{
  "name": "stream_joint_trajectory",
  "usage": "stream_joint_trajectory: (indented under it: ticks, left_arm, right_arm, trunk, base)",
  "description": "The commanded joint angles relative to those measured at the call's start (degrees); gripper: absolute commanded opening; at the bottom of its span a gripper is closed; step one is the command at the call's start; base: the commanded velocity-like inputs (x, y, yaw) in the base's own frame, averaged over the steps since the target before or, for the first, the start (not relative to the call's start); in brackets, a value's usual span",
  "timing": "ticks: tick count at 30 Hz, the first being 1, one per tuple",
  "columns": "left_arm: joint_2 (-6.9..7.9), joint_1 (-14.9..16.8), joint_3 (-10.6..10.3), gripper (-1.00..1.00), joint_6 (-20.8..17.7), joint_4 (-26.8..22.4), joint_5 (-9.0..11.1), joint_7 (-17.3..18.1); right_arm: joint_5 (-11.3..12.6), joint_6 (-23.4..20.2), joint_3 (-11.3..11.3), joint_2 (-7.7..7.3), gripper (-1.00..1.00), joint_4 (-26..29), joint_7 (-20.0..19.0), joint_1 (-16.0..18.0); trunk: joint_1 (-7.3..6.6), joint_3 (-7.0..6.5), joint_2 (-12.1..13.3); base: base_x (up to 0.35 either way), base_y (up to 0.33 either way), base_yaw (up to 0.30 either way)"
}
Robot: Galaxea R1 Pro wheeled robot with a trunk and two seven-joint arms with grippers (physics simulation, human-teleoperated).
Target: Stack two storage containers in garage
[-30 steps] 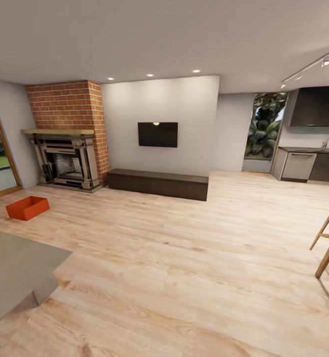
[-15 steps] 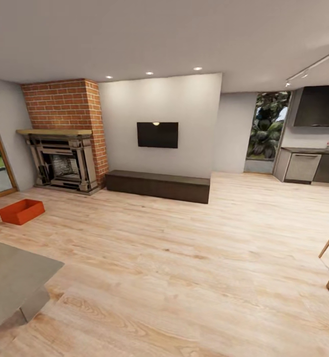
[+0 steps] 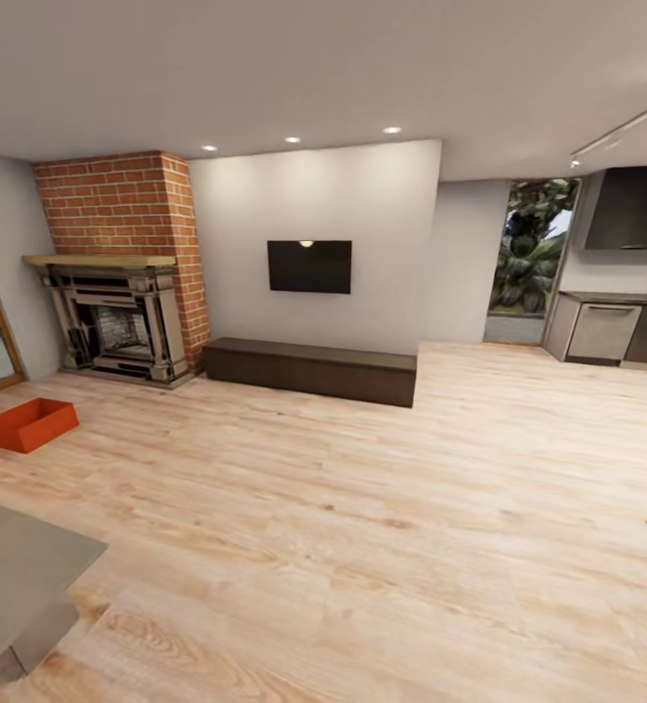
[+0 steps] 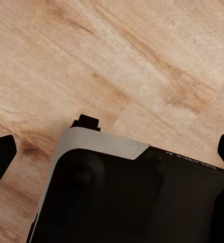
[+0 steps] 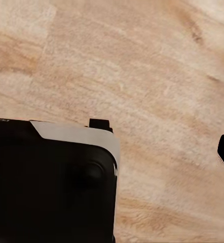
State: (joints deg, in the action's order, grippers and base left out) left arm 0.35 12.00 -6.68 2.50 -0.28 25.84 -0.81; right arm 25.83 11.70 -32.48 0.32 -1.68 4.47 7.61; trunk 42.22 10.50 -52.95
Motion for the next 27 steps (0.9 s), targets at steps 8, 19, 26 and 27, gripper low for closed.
stream_joint_trajectory:
  ticks: [8, 19, 26, 27]
  left_arm:
    - [0.0, 0.0, -0.5, 1.0, 0.1, 0.0, 0.4, -0.1]
    - [0.0, 0.0, -0.5, 1.0, 0.1, 0.0, 0.4, -0.1]
    - [0.0, 0.0, -0.5, 1.0, 0.3, 0.0, 0.4, -0.1]
    - [0.0, 0.0, -0.5, 1.0, 0.3, 0.0, 0.4, -0.1]
  right_arm:
    - [0.4, 0.3, -0.5, 0.08, 1.0, -0.2, 0.0, 0.0]
    - [0.5, 0.0, -0.3, 0.21, 1.0, -0.2, 0.0, 0.0]
    - [0.5, 0.2, -0.3, 0.24, 1.0, -0.2, -0.5, 0.0]
    - [0.5, 0.1, -0.3, 0.31, 1.0, -0.2, -0.4, 0.0]
  trunk:
    - [0.04, 0.08, -0.1]
    - [0.04, 0.08, -0.1]
    - [0.04, 0.08, -0.1]
    - [0.04, 0.08, -0.1]
  base:
    - [0.323, 0.0, 0.0]
    - [0.323, 0.0, 0.0]
    - [0.323, 0.0, 0.0]
    - [0.323, 0.0, 0.0]
